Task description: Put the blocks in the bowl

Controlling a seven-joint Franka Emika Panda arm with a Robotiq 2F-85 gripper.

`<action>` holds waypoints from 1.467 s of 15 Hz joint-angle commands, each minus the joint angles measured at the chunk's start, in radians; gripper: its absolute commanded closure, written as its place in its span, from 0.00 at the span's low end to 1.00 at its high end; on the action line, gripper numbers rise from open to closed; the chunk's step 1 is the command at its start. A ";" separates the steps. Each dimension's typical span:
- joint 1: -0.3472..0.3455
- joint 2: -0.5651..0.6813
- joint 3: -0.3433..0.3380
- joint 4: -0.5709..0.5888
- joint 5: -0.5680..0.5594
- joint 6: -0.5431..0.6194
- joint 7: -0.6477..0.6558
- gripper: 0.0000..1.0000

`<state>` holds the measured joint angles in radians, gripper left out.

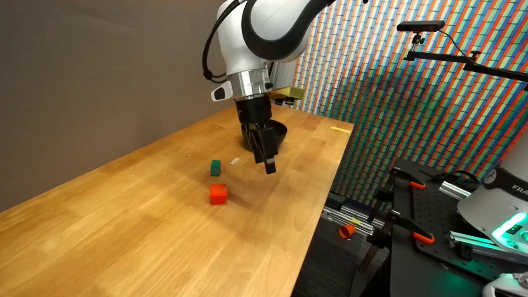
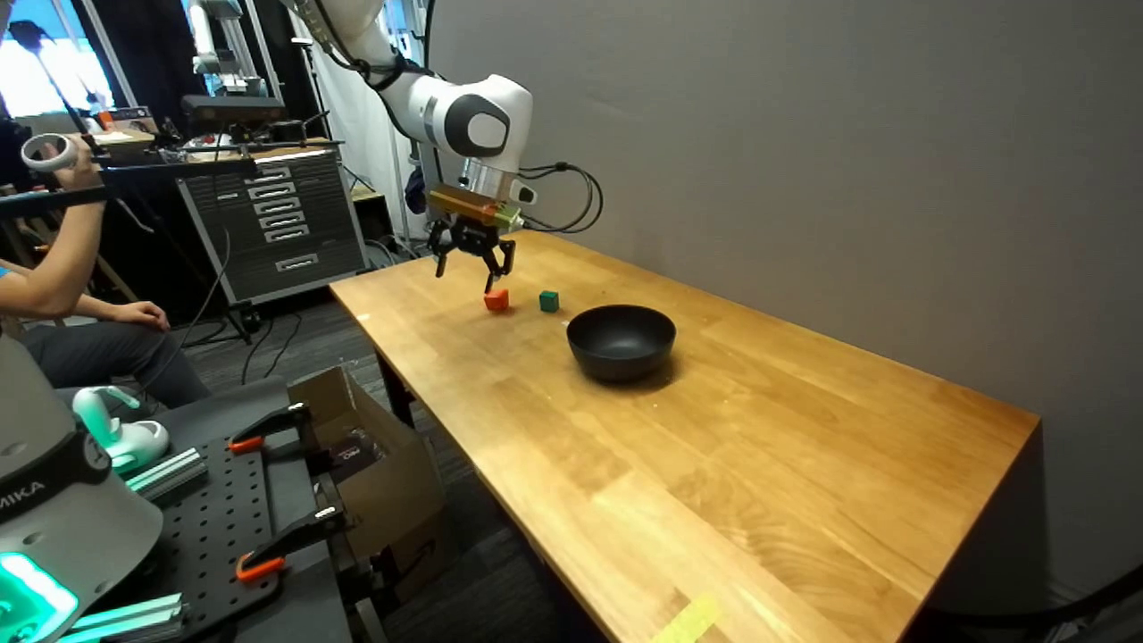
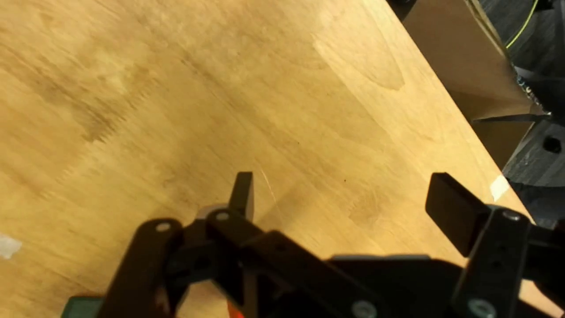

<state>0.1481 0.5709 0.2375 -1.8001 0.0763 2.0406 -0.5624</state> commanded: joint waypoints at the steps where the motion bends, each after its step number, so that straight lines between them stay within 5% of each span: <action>1: 0.006 0.075 0.017 0.097 -0.035 -0.008 -0.022 0.00; 13: 0.076 0.293 -0.116 0.278 -0.282 0.316 0.209 0.00; 22: 0.116 0.386 -0.146 0.441 -0.301 0.228 0.359 0.00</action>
<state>0.2384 0.9222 0.1024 -1.4435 -0.2168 2.3054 -0.2560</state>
